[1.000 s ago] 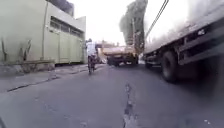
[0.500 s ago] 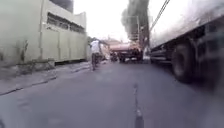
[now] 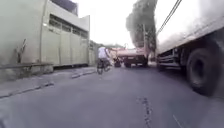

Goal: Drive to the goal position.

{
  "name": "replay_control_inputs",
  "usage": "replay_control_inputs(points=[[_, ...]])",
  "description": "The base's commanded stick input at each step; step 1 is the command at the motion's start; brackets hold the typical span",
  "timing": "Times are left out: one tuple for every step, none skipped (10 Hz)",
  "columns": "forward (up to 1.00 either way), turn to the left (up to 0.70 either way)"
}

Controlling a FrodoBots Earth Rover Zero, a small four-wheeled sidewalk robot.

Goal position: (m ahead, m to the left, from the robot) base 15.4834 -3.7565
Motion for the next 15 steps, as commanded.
replay_control_inputs(points=[[1.00,-0.17],[1.00,-0.15],[1.00,-0.13],[1.00,-0.25],[1.00,-0.35],[1.00,-0.35],[1.00,-0.35],[1.00,-0.35],[1.00,-0.35],[1.00,-0.35],[1.00,-0.27],[1.00,-0.13],[1.00,0.01],[1.00,0.05],[1.00,0.06]])
